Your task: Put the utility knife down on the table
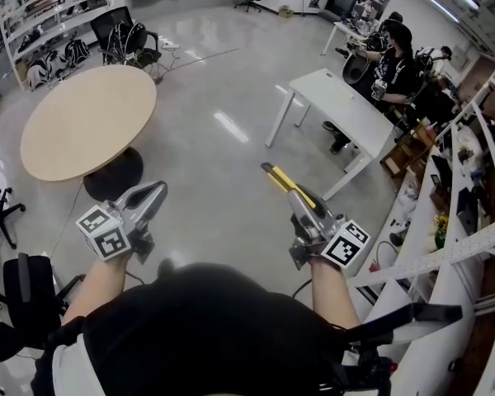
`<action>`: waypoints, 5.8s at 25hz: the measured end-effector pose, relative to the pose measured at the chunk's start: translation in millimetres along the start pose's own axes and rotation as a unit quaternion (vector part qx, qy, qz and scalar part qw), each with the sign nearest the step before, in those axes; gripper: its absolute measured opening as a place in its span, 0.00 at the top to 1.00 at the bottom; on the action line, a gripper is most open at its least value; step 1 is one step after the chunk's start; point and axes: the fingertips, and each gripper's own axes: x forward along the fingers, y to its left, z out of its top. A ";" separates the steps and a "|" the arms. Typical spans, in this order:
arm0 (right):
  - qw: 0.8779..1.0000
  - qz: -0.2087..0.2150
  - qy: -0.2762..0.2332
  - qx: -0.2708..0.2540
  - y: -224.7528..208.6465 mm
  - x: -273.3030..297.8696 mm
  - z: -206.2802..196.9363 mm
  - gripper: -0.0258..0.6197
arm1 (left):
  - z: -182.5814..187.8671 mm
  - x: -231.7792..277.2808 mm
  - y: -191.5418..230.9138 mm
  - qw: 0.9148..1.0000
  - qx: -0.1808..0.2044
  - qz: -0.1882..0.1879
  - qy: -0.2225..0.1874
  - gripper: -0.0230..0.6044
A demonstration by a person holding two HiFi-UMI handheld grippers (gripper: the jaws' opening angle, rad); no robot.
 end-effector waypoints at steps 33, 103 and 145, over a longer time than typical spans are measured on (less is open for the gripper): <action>1.000 -0.002 0.000 -0.016 -233.0 337.1 63.1 0.83 | 112.8 179.3 352.2 1.000 0.004 -0.019 -0.009 0.96; 0.914 0.357 0.185 0.060 -569.2 993.8 121.0 0.83 | 292.1 315.1 777.0 0.905 0.069 0.388 -0.159 0.96; 0.698 0.582 0.409 0.082 -168.3 1507.6 -419.0 0.83 | 302.6 -186.6 1077.0 0.727 -0.008 0.665 -0.170 0.96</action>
